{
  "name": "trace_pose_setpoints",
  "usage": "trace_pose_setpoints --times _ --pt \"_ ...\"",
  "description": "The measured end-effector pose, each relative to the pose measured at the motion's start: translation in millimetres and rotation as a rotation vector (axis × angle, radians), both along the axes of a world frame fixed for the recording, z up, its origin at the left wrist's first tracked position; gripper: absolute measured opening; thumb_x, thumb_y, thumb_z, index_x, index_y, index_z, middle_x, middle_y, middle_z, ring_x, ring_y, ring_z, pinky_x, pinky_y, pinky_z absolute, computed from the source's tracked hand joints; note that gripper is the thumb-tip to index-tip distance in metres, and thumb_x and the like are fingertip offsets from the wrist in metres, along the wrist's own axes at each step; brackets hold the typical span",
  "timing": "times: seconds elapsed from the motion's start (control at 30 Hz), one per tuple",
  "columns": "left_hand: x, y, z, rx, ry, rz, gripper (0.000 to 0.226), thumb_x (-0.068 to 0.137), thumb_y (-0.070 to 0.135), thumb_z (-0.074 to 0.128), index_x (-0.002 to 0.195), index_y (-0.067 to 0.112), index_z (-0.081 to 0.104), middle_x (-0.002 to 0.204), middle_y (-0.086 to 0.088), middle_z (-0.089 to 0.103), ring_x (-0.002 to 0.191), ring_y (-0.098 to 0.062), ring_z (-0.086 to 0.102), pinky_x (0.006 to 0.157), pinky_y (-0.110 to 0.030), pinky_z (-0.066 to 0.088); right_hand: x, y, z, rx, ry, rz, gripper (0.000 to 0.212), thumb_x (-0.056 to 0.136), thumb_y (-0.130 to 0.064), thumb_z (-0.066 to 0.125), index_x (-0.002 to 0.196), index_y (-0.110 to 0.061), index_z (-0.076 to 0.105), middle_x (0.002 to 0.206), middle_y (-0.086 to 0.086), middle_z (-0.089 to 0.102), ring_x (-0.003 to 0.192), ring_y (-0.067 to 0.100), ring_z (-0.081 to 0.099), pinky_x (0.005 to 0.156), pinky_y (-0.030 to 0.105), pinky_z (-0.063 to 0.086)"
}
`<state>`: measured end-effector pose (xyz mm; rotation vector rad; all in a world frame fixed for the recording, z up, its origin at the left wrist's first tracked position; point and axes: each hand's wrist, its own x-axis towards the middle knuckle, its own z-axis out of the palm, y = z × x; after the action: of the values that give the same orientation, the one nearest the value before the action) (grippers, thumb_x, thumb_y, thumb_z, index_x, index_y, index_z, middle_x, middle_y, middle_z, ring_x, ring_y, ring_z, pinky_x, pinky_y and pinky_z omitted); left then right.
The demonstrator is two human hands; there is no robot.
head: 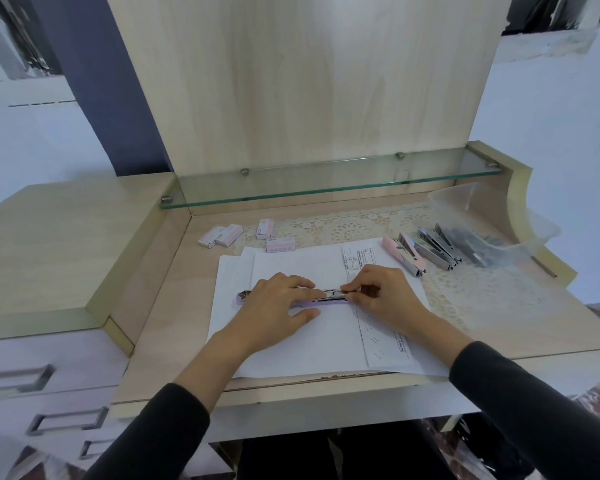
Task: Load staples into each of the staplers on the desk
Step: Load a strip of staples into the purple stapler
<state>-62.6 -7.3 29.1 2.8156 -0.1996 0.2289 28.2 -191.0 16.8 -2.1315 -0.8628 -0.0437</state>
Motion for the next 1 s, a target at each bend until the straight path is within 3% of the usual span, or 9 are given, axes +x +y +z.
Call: trace_pose_setpoints --times 0.3,0.4,0.5,0.6,0.7,0.8,0.93,1.0 --pt "-11 18 8 -0.112 -0.052 0.11 0.033 0.086 0.032 0.059 0.119 0.03 0.058 0.121 0.006 0.059 0.108 -0.013 0.05 0.095 -0.031 0.038 0 -1 2 -0.017 0.028 0.002 0.012 0.075 -0.007 0.07 0.086 -0.01 0.073 0.073 -0.007 0.058 0.065 -0.01 0.051 0.059 0.005 0.038" --pt "-21 41 6 -0.065 -0.021 0.236 0.039 0.083 0.032 0.063 0.122 0.026 0.056 0.124 0.004 0.057 0.112 -0.017 0.048 0.095 -0.031 0.036 -1 -2 3 -0.026 0.033 -0.005 0.011 0.074 -0.009 0.071 0.084 -0.013 0.072 0.074 -0.011 0.058 0.061 -0.001 0.053 0.059 0.006 0.04" --pt "-30 57 4 -0.083 -0.035 0.307 0.042 0.075 0.041 0.066 0.109 0.018 0.065 0.114 0.002 0.063 0.105 -0.02 0.053 0.09 -0.033 0.04 -1 -2 4 -0.06 0.017 0.005 0.017 0.072 -0.011 0.073 0.088 -0.013 0.07 0.077 -0.008 0.057 0.059 0.003 0.049 0.059 0.008 0.038" --pt "-33 58 4 -0.167 -0.093 0.316 0.029 0.073 0.026 0.075 0.097 0.012 0.07 0.1 0.001 0.067 0.093 -0.017 0.056 0.082 -0.024 0.04 -1 1 6 -0.124 -0.011 0.02 0.019 0.073 -0.012 0.072 0.091 -0.01 0.069 0.078 -0.003 0.054 0.062 0.001 0.046 0.059 0.006 0.034" --pt "-34 55 8 -0.335 -0.106 0.322 0.026 0.07 0.014 0.076 0.095 0.013 0.07 0.085 0.006 0.066 0.075 -0.006 0.055 0.068 -0.005 0.036 -1 4 8 -0.241 -0.071 0.015 0.018 0.077 -0.02 0.067 0.093 -0.012 0.063 0.082 -0.006 0.048 0.074 0.008 0.043 0.066 0.017 0.033" --pt "-32 50 15 -0.508 -0.092 0.325 0.028 0.069 0.007 0.077 0.094 0.017 0.07 0.073 0.004 0.063 0.059 -0.004 0.051 0.06 -0.004 0.039 -1 2 7 -0.327 -0.144 0.029 0.017 0.08 -0.027 0.063 0.093 -0.018 0.055 0.09 -0.006 0.051 0.085 0.009 0.039 0.074 0.024 0.038" --pt "-28 45 19 -0.548 -0.093 0.309 0.029 0.071 0.007 0.075 0.086 0.03 0.066 0.064 -0.003 0.047 0.055 -0.005 0.038 0.054 -0.007 0.034 -7 0 18 -0.103 0.107 0.05 0.015 0.078 -0.017 0.066 0.082 -0.022 0.052 0.066 -0.008 0.049 0.059 0.007 0.042 0.056 0.017 0.035" --pt "-26 42 19 -0.565 -0.076 0.293 0.033 0.071 0.007 0.075 0.082 0.036 0.064 0.066 -0.006 0.048 0.058 -0.011 0.04 0.055 -0.009 0.034 -11 1 27 0.094 0.3 0.074 0.018 0.074 -0.01 0.071 0.081 -0.021 0.058 0.063 -0.006 0.049 0.057 0.01 0.046 0.059 0.018 0.04"
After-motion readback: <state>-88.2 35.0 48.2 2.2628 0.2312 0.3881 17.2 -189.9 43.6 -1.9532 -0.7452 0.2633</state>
